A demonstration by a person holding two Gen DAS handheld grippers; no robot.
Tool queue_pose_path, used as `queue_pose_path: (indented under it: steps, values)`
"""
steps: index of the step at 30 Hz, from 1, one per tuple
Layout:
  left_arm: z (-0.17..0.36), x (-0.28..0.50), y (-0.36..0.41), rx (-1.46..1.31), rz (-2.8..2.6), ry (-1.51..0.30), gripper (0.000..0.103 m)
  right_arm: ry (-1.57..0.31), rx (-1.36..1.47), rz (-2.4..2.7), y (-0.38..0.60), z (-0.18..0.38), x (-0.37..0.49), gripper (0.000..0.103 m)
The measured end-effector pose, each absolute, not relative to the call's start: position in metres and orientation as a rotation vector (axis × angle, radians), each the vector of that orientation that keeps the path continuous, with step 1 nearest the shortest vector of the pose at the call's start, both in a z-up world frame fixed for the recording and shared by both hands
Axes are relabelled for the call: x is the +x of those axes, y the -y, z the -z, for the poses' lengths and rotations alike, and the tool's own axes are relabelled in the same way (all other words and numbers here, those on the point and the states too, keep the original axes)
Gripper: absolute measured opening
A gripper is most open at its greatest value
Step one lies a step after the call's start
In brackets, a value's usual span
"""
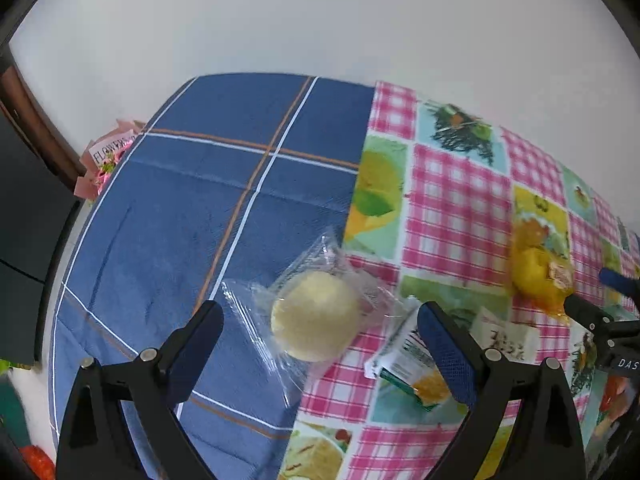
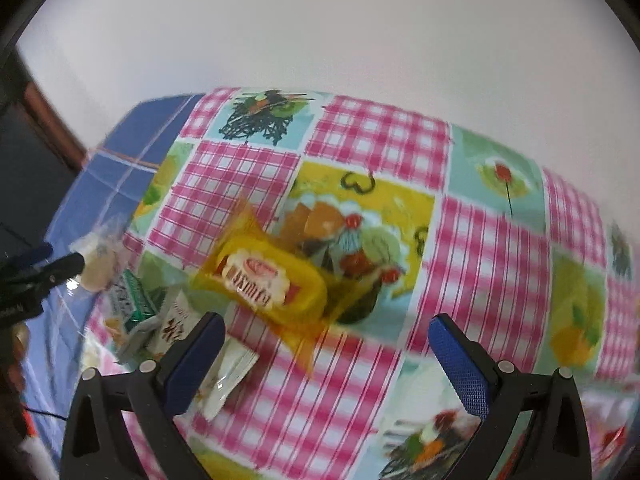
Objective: Organize snacks
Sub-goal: 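Grasp the bagged bun with the left tool while the right grasps the yellow bread pack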
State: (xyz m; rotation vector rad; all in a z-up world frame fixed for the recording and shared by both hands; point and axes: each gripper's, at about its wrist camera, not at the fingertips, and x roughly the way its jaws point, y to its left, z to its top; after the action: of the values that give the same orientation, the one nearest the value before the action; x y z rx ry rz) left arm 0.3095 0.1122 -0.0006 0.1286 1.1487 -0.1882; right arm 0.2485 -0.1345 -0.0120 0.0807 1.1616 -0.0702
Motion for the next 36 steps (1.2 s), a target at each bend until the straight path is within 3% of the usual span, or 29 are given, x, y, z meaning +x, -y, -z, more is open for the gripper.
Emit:
queue_pose_path:
  steps: [14,17,21,25,30,36]
  values:
    - [0.039,0.336,-0.127,0.054,0.147,-1.22,0.097,-1.2,-0.075,0.052,0.112,0.041,0.295,0.102]
    - [0.041,0.337,-0.128,0.036,0.149,-1.214,0.091,-1.202,-0.058,0.06,0.112,0.047,0.298,0.1]
    - [0.042,0.338,-0.127,0.034,0.166,-1.21,0.082,-1.203,-0.033,0.056,0.117,0.053,0.296,0.085]
    - [0.044,0.338,-0.125,0.011,0.188,-1.216,0.074,-1.205,0.005,0.061,0.127,0.058,0.29,0.078]
    - [0.044,0.34,-0.12,0.009,0.204,-1.205,0.065,-1.198,0.016,0.086,0.137,0.054,0.289,0.054]
    - [0.043,0.336,-0.114,-0.006,0.222,-1.194,0.059,-1.184,0.029,0.093,0.144,0.053,0.282,0.047]
